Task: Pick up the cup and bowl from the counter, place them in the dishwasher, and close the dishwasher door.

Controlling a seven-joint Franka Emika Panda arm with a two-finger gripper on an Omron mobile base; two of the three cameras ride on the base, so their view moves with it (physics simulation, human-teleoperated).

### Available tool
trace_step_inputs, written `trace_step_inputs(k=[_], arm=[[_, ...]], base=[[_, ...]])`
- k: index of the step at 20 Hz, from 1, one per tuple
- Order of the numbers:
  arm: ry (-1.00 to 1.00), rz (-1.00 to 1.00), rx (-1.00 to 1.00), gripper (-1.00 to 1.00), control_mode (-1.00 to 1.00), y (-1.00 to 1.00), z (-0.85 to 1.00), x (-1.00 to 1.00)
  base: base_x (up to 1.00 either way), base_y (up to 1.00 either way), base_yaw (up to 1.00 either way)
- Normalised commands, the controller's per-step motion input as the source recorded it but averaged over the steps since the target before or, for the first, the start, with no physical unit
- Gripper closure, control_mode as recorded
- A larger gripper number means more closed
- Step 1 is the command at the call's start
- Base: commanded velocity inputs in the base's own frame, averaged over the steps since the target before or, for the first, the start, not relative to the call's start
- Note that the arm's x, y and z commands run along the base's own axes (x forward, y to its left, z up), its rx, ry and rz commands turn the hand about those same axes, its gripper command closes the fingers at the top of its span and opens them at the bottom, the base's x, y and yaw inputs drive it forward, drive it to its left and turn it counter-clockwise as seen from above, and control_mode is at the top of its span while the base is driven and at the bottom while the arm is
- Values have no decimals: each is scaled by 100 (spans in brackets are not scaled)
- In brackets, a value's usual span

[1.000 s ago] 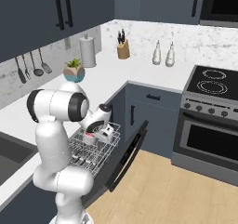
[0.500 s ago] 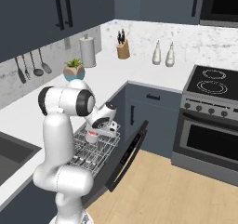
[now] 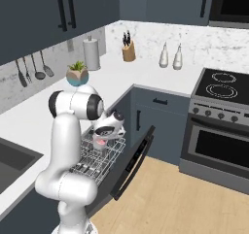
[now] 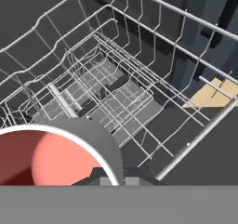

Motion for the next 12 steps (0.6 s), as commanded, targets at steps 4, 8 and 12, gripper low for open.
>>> trace_step_inputs(k=[4, 8, 12], arm=[[-2, 39, -11, 100, -100, 0, -37, 28], [0, 29, -7, 100, -100, 0, -39, 30], [0, 18, 2, 100, -100, 5, -17, 38]], base=[[0, 0, 0], [0, 0, 0], [0, 0, 0]])
